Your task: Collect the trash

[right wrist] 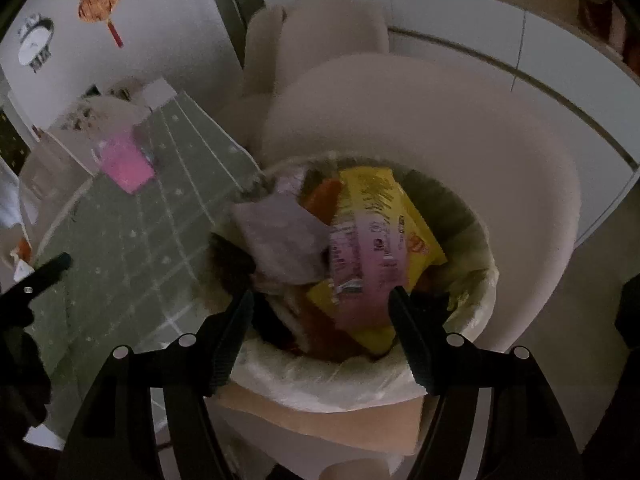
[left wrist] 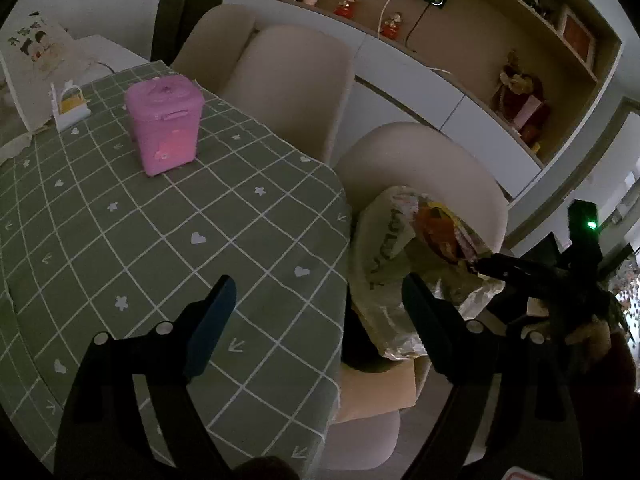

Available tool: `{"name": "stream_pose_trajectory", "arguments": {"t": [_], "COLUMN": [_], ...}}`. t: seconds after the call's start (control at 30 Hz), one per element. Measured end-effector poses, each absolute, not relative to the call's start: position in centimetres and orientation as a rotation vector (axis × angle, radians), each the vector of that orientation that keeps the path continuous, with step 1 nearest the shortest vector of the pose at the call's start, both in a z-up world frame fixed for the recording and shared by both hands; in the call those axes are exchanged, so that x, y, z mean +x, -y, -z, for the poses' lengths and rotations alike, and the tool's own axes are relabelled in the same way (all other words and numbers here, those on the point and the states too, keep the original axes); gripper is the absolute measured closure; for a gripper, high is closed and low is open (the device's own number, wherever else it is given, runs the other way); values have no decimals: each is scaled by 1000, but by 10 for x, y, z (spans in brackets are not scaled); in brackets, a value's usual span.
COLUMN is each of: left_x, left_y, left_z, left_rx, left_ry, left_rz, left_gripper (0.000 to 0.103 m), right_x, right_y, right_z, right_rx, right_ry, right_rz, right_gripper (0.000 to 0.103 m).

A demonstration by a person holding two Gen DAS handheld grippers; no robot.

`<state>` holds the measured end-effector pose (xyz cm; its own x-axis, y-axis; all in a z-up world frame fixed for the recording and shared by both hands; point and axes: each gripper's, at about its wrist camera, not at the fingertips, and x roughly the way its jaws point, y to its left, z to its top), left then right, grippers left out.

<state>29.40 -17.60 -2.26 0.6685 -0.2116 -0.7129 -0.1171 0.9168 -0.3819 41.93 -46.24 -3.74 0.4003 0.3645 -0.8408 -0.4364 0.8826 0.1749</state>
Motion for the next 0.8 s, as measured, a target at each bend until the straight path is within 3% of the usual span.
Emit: {"name": "stream_pose_trajectory", "arguments": {"t": [0.43,0.8], "left_x": [220,122], "left_y": [178,169], "left_z": [-33,-57], "left_rx": [-208,-87], "left_ry": [-711,-591], "left_rz": [-54,-105], "left_gripper": [22,22], "right_x": [277,157], "right_y": [444,379], "right_z": [-29,-39], "right_rx": [102,14], "right_ry": [-762,-672], "right_rz": [-500,-435], "right_gripper": [37,37]}}
